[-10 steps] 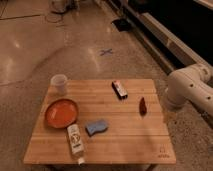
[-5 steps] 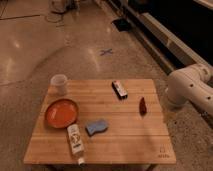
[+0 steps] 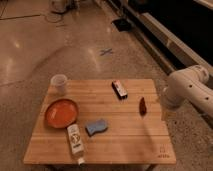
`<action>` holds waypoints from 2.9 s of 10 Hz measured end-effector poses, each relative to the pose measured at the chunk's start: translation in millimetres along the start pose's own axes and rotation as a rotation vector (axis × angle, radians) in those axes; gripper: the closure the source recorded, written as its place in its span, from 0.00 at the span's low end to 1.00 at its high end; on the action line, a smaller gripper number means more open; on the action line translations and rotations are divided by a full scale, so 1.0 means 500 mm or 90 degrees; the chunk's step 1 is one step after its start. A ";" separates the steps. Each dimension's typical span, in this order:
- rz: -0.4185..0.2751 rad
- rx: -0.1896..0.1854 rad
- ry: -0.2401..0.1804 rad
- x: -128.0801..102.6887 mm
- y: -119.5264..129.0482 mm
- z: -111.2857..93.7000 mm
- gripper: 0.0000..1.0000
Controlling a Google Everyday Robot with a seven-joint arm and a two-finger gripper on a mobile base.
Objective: Place the pepper in the ceramic bowl
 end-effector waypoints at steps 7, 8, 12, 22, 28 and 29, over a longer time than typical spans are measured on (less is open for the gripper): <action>-0.274 0.013 -0.062 -0.003 -0.066 0.130 0.35; -0.300 0.013 -0.074 -0.005 -0.078 0.150 0.35; -0.385 -0.001 -0.108 -0.013 -0.118 0.234 0.35; -0.515 -0.079 -0.087 -0.062 -0.139 0.356 0.97; -0.599 -0.060 -0.124 -0.234 -0.095 0.226 1.00; -0.636 -0.055 -0.148 -0.300 -0.068 0.186 1.00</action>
